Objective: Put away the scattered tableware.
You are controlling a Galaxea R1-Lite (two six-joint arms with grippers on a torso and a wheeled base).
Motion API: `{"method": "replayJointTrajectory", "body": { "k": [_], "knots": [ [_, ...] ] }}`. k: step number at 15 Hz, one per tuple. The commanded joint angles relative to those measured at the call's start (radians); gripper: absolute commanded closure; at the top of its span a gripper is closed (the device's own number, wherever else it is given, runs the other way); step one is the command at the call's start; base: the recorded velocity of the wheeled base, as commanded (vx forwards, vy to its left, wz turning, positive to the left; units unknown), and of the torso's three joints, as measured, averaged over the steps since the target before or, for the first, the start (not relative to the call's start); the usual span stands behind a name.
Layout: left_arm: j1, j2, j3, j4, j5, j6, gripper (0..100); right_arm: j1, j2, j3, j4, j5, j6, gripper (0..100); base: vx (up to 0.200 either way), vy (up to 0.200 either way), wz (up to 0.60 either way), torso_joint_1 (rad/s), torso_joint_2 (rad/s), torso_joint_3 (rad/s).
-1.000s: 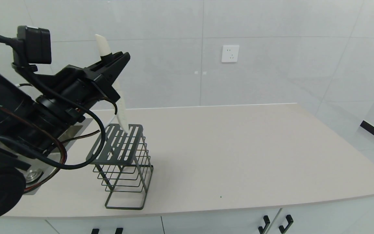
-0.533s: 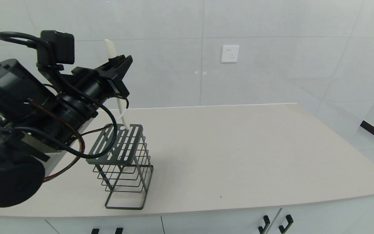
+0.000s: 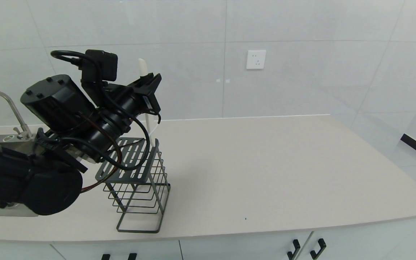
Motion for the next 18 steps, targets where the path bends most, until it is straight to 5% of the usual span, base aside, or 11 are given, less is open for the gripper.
{"method": "replayJointTrajectory", "body": {
  "k": [1, 18],
  "knots": [
    [-0.002, 0.019, -0.010, -0.001, 0.005, 0.003, 100, 0.000, 0.002, 0.000, 0.000, 0.000, 0.000, 100, 0.000, 0.000, 0.00, 0.000, 0.00, 0.000],
    [0.028, -0.004, 0.064, -0.014, 0.000, 0.003, 100, 0.000, 0.002, 0.000, 0.000, 0.000, 0.000, 100, 0.000, 0.000, 0.00, 0.000, 0.00, 0.000]
  ]
}}
